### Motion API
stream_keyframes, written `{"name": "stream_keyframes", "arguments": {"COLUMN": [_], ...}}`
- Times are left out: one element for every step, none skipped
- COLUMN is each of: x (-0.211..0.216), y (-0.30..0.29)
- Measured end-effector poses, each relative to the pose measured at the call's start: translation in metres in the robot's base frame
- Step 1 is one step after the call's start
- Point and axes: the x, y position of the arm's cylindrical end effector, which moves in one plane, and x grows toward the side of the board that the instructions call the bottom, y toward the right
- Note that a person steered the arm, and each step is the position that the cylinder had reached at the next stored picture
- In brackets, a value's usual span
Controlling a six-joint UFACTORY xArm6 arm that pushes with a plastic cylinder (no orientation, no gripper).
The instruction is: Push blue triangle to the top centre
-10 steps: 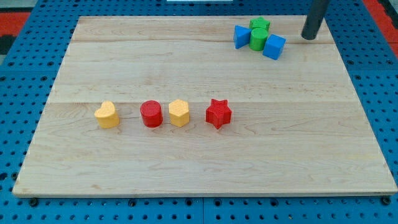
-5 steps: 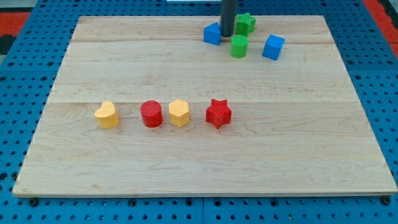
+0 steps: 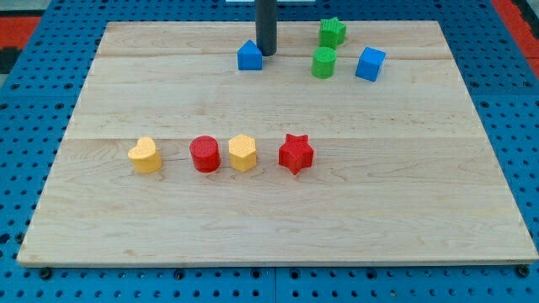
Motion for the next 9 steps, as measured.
{"name": "stream_keyframes", "arguments": {"x": [-0.017, -0.036, -0.023, 0.001, -0.006, -0.001, 0.008, 0.001, -0.013], "y": [-0.015, -0.02, -0.059, -0.054, -0.039, -0.038, -0.03, -0.018, 0.034]}}
